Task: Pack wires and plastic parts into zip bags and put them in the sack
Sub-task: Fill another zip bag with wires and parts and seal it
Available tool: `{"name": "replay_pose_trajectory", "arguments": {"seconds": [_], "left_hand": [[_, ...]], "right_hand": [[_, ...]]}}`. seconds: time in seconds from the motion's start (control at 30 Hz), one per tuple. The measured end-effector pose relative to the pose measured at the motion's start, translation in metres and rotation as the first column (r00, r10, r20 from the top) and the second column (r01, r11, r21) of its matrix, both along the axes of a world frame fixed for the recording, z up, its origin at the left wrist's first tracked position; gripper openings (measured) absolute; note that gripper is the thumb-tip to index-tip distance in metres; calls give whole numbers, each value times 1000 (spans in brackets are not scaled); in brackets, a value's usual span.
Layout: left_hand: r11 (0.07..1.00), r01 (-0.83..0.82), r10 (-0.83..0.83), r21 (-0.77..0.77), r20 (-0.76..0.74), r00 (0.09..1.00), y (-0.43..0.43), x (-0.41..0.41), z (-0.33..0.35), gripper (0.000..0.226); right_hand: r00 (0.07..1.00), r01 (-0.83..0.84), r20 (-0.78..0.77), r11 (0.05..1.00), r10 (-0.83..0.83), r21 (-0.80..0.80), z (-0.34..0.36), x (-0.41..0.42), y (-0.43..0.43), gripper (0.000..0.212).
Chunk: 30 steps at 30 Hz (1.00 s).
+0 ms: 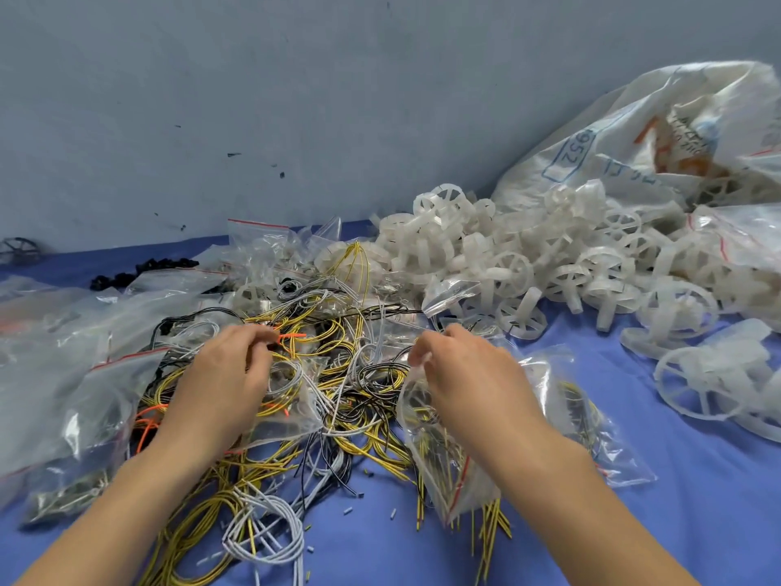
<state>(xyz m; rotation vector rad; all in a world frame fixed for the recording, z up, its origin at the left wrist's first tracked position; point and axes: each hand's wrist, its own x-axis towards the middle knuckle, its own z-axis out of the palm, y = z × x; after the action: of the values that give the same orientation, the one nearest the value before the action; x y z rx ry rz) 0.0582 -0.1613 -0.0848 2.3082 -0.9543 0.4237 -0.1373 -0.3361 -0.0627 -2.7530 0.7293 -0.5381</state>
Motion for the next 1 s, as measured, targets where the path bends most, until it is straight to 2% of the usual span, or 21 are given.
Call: {"name": "replay_pose_trajectory", "arguments": {"seconds": [0.13, 0.3, 0.43, 0.57, 0.63, 0.7, 0.83, 1.0], "left_hand": [[999, 14, -14, -51, -9, 1000, -38, 23, 18, 27], [996, -67, 70, 55, -60, 996, -75, 71, 26, 28], [937, -205, 234, 283, -73, 970, -68, 120, 28, 38], [812, -191, 322, 551, -152, 934, -53, 148, 18, 54], [807, -196, 324, 558, -141, 935, -51, 155, 13, 55], [836, -219, 321, 503, -124, 939, -50, 159, 10, 44], [811, -213, 300, 546, -75, 951, -46, 164, 11, 29], [755, -119, 216, 645, -73, 974, -34, 160, 21, 39]], "right_hand": [[989, 8, 150, 992, 10, -123, 9, 7, 1, 46], [978, 7, 208, 989, 24, -150, 12, 14, 0, 54], [976, 13, 217, 996, 6, -83, 11, 17, -4, 59], [981, -5, 195, 998, 17, -60, 9, 18, -5, 61], [982, -12, 188, 999, 22, -52, 9, 19, -6, 61], [982, -10, 189, 999, 18, -44, 10, 21, -7, 59], [984, -2, 177, 1000, 7, -26, 9, 22, -6, 56], [988, -6, 156, 1000, 6, -3, 10, 20, -4, 54]]}}
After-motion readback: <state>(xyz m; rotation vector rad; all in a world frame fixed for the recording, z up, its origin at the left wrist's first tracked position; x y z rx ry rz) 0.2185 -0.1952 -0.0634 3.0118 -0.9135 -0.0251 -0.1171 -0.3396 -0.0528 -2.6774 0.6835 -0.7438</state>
